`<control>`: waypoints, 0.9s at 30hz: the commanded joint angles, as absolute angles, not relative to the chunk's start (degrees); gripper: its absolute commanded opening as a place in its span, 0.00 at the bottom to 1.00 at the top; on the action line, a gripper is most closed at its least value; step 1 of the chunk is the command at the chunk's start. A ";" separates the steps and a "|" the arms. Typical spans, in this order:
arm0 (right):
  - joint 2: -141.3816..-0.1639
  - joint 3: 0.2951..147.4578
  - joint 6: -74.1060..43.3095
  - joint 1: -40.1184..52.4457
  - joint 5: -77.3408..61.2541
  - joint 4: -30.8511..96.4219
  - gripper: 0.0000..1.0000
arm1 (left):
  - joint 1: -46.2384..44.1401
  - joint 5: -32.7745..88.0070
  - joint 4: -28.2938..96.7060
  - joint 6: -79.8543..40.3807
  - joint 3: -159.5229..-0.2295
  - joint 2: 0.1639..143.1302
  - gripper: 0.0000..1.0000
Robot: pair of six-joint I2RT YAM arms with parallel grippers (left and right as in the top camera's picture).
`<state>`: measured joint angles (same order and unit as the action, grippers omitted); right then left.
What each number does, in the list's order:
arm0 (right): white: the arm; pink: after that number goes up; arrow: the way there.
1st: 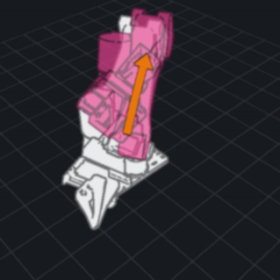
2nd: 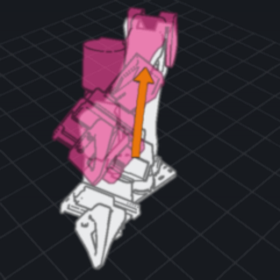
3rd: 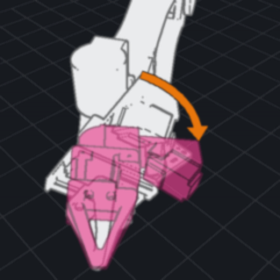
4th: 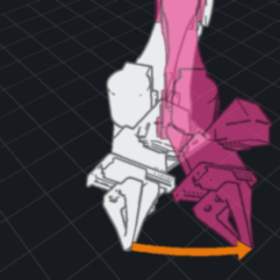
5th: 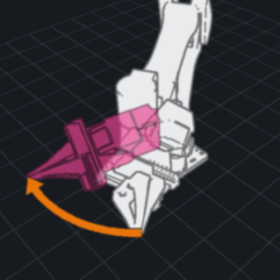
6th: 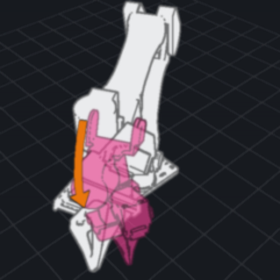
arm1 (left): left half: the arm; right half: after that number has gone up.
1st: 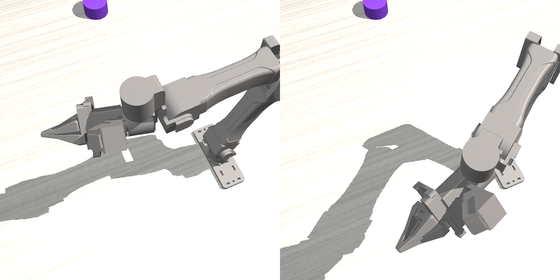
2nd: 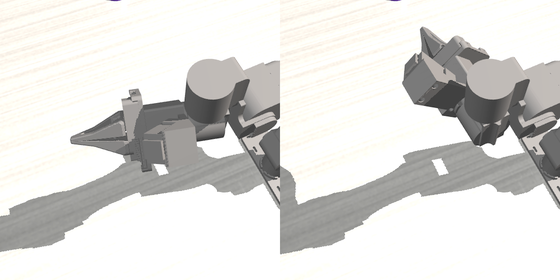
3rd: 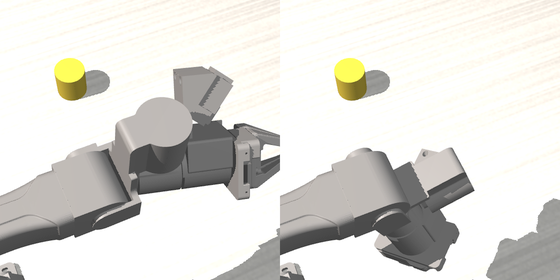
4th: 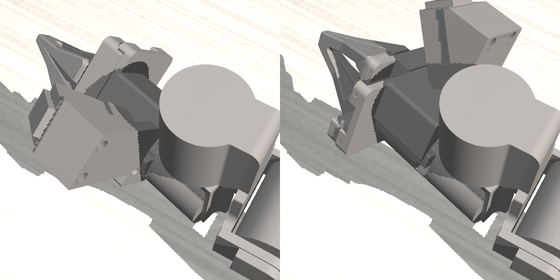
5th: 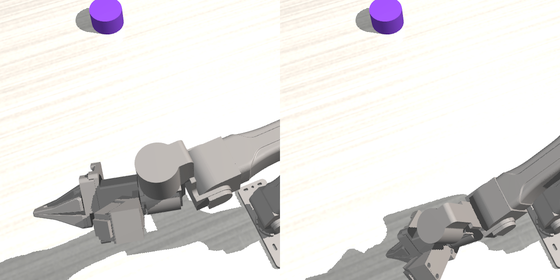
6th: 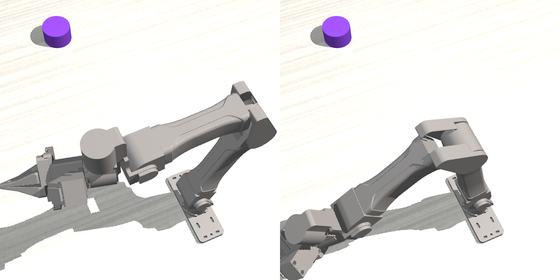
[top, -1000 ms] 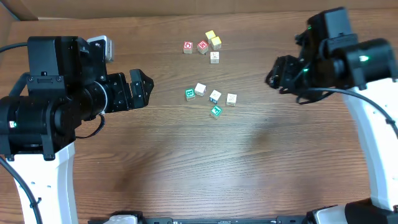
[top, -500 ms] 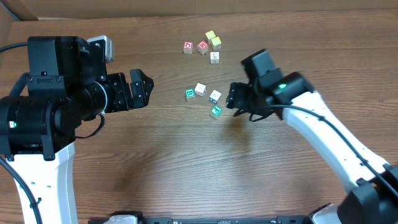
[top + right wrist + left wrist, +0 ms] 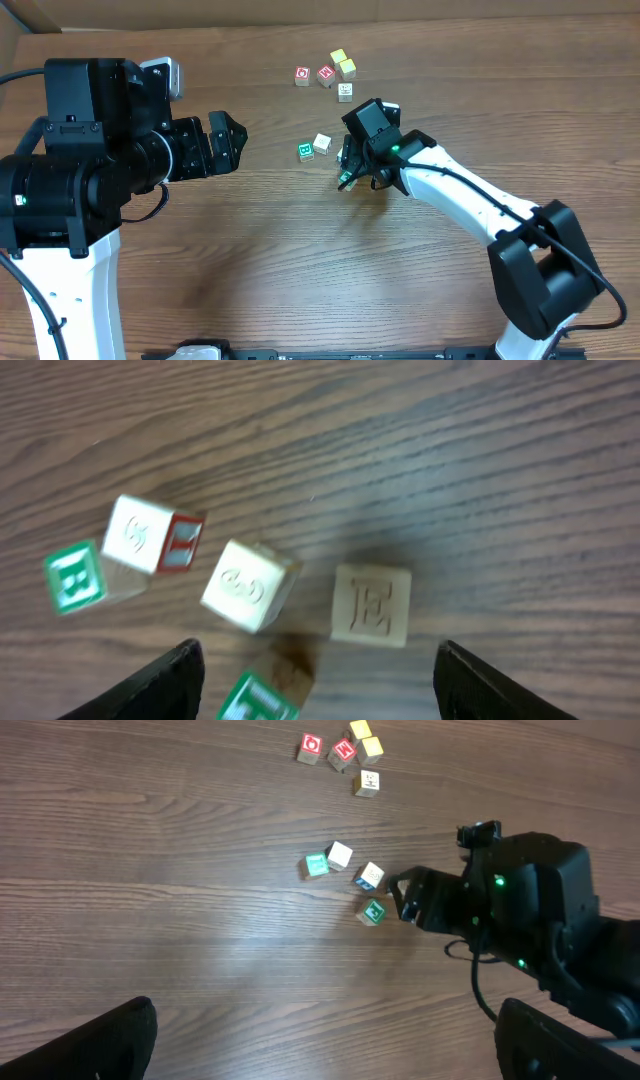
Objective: Flip 5 blocks
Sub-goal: 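Lower the right gripper and grasp the plain wooden E block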
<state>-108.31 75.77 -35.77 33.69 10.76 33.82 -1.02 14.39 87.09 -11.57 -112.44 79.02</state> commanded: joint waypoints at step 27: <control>-107.85 85.03 -31.44 31.31 11.11 45.65 0.18 | -0.67 14.79 86.98 -10.90 -113.51 78.74 1.00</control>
